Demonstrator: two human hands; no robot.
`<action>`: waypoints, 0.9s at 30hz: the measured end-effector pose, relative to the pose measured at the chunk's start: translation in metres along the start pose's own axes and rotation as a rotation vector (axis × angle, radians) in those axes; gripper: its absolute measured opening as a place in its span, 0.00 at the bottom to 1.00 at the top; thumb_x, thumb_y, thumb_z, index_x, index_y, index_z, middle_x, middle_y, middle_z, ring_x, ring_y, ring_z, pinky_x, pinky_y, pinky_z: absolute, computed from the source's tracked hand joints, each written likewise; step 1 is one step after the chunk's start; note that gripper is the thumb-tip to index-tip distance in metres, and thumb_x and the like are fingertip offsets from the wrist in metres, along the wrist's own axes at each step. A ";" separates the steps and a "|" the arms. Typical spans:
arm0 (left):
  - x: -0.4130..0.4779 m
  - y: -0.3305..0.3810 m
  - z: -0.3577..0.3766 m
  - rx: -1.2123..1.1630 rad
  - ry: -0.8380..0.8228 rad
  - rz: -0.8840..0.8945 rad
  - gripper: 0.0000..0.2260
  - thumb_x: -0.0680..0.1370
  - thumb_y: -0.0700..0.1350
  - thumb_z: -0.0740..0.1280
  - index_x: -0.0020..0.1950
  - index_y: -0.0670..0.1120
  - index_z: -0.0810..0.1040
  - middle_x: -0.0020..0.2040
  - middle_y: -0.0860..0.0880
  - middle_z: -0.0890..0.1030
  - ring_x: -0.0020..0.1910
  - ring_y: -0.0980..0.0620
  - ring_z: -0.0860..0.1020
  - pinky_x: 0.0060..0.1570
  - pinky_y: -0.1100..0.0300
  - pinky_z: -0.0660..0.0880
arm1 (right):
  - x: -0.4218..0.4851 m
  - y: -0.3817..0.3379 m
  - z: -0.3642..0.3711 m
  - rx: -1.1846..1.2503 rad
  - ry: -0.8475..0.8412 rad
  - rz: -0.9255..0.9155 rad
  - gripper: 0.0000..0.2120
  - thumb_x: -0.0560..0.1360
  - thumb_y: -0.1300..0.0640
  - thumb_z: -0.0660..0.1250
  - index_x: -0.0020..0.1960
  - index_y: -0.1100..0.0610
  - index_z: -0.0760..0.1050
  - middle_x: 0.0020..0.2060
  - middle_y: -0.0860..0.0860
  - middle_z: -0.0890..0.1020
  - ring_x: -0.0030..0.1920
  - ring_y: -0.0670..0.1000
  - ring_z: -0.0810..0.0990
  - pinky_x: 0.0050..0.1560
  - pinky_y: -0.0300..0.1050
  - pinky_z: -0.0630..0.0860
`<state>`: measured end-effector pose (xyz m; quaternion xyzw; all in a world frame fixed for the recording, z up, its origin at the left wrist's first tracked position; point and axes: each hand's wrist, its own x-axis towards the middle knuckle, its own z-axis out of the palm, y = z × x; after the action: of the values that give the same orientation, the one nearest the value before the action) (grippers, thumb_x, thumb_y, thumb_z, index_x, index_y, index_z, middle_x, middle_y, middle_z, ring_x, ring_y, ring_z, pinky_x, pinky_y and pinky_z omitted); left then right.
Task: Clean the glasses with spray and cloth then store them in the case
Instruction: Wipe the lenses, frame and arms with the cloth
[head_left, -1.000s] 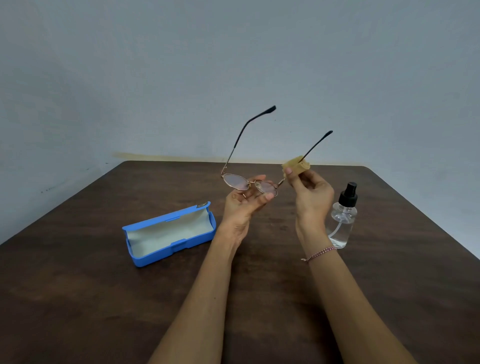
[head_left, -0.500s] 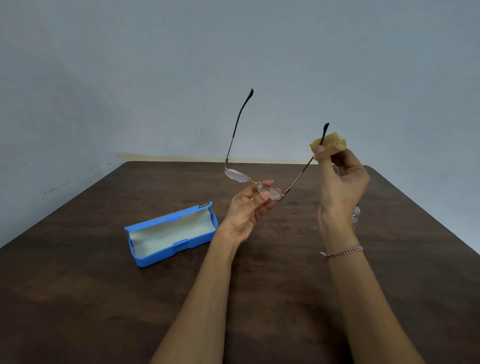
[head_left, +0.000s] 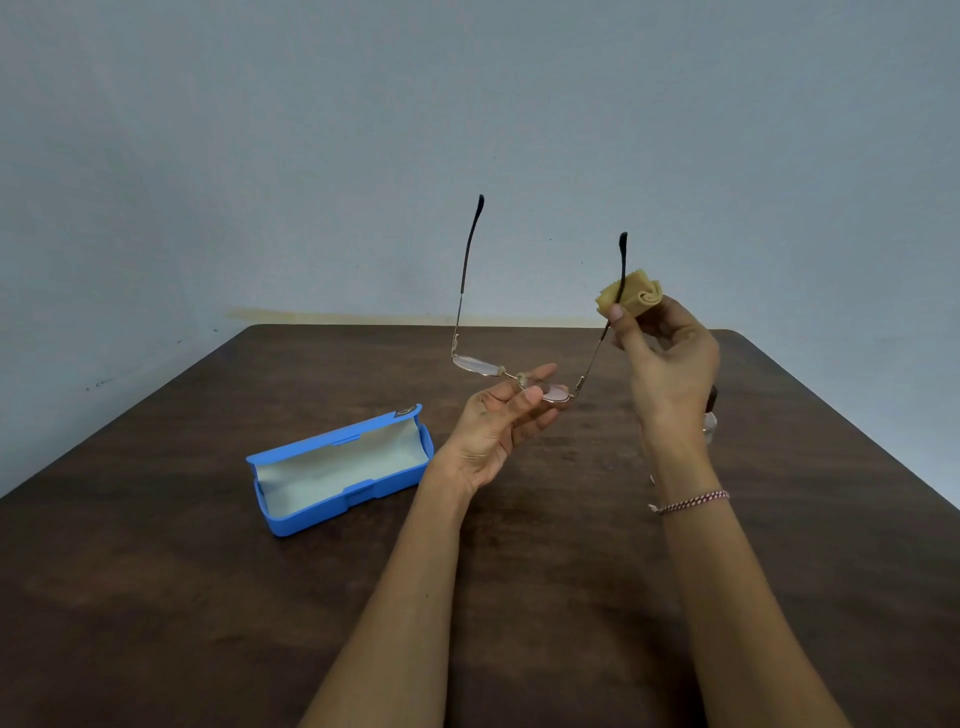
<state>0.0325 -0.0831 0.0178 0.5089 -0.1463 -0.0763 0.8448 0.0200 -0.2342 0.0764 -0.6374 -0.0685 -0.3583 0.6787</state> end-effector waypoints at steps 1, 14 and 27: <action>0.001 -0.001 0.000 0.001 0.005 -0.004 0.15 0.70 0.40 0.67 0.57 0.41 0.78 0.49 0.49 0.84 0.46 0.52 0.83 0.45 0.64 0.80 | 0.000 0.001 0.000 0.021 0.003 0.008 0.11 0.72 0.56 0.72 0.52 0.59 0.80 0.42 0.48 0.84 0.44 0.44 0.82 0.46 0.42 0.79; 0.000 0.007 -0.005 -0.080 0.084 0.064 0.18 0.70 0.40 0.68 0.59 0.38 0.77 0.51 0.45 0.84 0.49 0.50 0.83 0.47 0.58 0.81 | -0.006 -0.003 0.004 -0.054 0.206 -0.104 0.05 0.75 0.59 0.68 0.45 0.50 0.77 0.37 0.42 0.81 0.39 0.49 0.82 0.42 0.33 0.76; -0.001 0.015 -0.007 -0.132 0.191 0.176 0.18 0.65 0.38 0.71 0.55 0.43 0.78 0.49 0.44 0.84 0.44 0.49 0.84 0.43 0.63 0.81 | -0.003 0.001 0.004 -0.237 0.212 -0.282 0.07 0.75 0.60 0.67 0.52 0.60 0.79 0.48 0.45 0.71 0.46 0.52 0.77 0.38 0.33 0.76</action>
<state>0.0339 -0.0700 0.0273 0.4426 -0.1042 0.0372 0.8899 0.0196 -0.2295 0.0741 -0.6554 -0.0427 -0.5205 0.5456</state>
